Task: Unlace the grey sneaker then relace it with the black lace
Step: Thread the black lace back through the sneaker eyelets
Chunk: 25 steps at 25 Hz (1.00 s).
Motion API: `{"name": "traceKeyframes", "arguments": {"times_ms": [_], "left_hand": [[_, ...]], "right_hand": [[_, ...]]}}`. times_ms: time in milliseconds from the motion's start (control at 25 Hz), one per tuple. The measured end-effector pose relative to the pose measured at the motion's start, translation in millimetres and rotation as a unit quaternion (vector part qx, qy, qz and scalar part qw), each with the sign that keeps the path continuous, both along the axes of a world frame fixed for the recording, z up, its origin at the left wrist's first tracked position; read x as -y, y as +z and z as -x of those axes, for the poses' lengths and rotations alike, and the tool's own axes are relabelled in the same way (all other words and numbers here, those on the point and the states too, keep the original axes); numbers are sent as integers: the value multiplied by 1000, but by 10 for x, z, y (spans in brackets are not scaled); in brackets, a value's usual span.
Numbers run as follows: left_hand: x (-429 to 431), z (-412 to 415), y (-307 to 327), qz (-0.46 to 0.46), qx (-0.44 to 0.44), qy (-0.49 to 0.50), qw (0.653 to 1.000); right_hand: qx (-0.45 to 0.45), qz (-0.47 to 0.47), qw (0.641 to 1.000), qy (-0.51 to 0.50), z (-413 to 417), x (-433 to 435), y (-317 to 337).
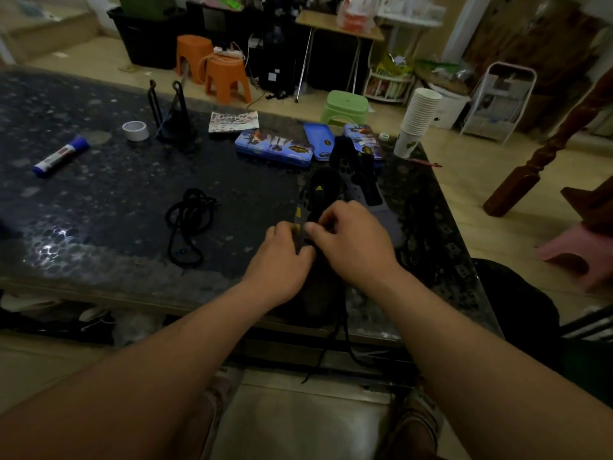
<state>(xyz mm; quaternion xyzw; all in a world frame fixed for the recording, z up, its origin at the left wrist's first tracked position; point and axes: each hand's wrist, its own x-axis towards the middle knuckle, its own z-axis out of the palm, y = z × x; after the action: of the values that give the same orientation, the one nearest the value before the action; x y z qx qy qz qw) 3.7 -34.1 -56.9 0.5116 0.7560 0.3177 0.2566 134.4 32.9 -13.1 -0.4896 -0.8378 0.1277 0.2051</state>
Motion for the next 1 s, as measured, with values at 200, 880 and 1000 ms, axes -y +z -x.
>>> {"name": "traceKeyframes", "arguments": {"times_ms": [200, 880, 1000], "left_hand": [[45, 63, -35, 4, 2, -39, 999], [-328, 305, 153, 48, 281, -45, 958], [-257, 292, 107, 32, 354, 5, 935]], "right_hand": [[30, 145, 989, -9, 136, -160, 5], [-53, 284, 955, -66, 4, -390, 103], [-12, 243, 969, -53, 89, -397, 48]]}}
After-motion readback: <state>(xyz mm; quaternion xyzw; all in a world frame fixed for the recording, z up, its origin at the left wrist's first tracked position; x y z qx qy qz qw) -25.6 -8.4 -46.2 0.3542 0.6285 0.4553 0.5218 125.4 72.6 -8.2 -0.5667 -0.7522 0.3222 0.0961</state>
